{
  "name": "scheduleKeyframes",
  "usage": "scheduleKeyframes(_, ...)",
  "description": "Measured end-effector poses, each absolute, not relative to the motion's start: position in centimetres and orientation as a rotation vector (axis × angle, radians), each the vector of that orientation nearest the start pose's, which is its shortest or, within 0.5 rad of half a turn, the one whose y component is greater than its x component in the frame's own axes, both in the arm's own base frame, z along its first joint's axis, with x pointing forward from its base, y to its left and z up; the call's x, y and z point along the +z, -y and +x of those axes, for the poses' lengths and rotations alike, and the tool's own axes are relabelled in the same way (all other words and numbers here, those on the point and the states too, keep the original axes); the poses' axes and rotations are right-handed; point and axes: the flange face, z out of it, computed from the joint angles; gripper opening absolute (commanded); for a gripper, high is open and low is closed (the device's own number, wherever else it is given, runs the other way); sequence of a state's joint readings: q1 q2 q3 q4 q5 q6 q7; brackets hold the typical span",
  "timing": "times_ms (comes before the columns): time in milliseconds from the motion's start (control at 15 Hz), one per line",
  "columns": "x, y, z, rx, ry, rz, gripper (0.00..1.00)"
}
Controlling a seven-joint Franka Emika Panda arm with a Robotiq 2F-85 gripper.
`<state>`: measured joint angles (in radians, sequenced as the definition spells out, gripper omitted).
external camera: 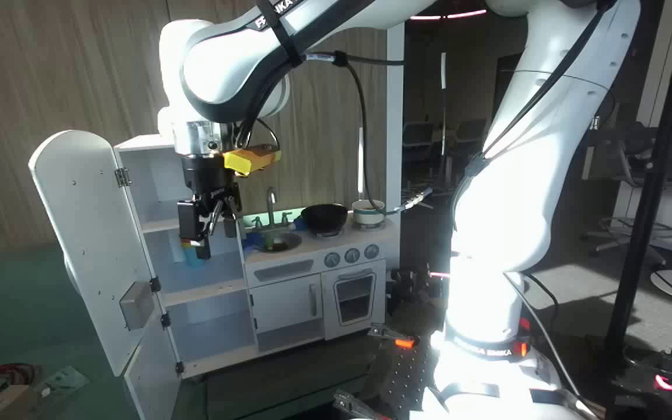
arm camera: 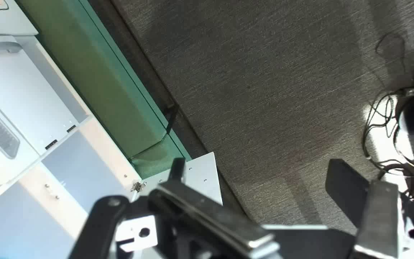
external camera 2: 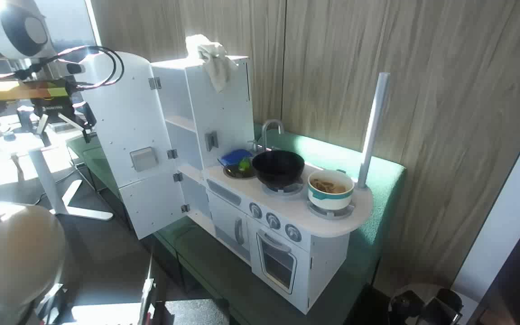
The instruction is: Use the ladle to stir the contents in the white pot.
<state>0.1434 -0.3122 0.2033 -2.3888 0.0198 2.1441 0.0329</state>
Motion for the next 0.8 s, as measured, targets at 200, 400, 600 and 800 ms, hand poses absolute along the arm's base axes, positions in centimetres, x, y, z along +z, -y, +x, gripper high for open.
scheduleKeyframes(200, 44.61, -15.77, 42.64, -0.126, 0.468, -3.136, 1.00)
scheduleKeyframes(400, 44.67, -15.78, 42.66, -0.127, 0.468, -3.136, 1.00)
scheduleKeyframes(600, 44.67, -15.78, 42.66, -0.127, 0.468, -3.136, 1.00)
scheduleKeyframes(800, 44.67, -15.78, 42.66, -0.128, 0.468, -3.136, 1.00)
